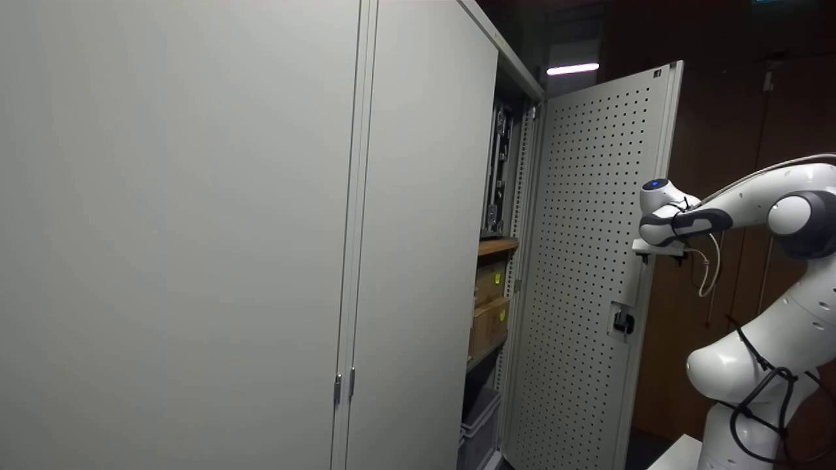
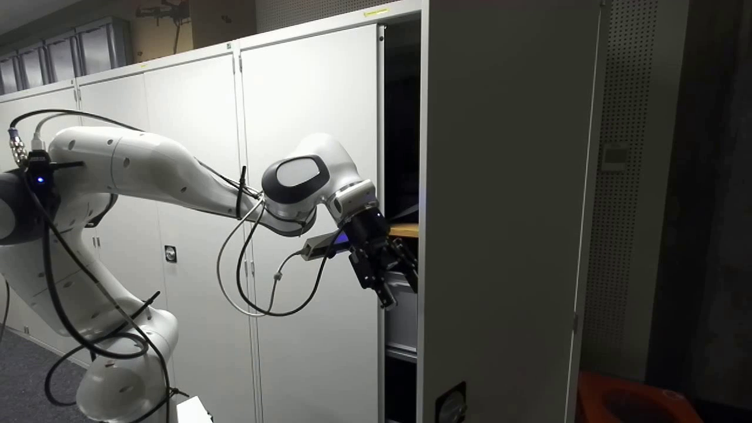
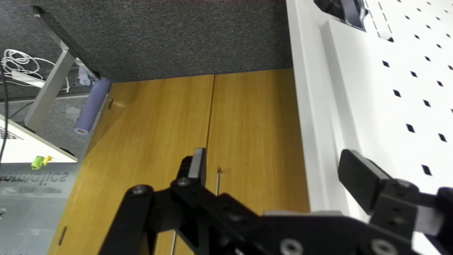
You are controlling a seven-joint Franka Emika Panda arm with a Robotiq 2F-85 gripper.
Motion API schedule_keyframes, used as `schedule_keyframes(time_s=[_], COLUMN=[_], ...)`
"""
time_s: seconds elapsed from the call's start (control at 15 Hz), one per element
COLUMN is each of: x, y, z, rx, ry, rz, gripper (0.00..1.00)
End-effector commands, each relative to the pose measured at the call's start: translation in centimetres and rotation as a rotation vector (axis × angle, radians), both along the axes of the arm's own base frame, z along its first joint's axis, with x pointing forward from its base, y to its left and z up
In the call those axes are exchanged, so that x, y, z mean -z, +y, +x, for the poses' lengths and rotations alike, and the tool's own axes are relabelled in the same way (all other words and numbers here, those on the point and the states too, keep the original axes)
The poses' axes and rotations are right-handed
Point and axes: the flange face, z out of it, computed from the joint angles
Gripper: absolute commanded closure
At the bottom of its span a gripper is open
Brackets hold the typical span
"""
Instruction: Open the door on the right
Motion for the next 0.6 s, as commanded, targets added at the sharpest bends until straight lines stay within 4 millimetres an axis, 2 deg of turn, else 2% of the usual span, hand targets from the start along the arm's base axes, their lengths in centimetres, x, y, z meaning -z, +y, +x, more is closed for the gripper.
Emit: schedule_keyframes(time_s=[0.0, 0.27, 0.4, 0.53], x=[2.0, 3.0, 3.3, 3.5], y=[-3.3, -7.3, -8.3, -8.5], z=[-5.9, -10.8, -12.1, -12.4], rx=[0.106, 0.207, 0.226, 0.233], ry=[0.168, 0.278, 0.299, 0.314], rz=[0.043, 0.090, 0.105, 0.114], gripper=[0.00, 0.00, 0.00, 0.00])
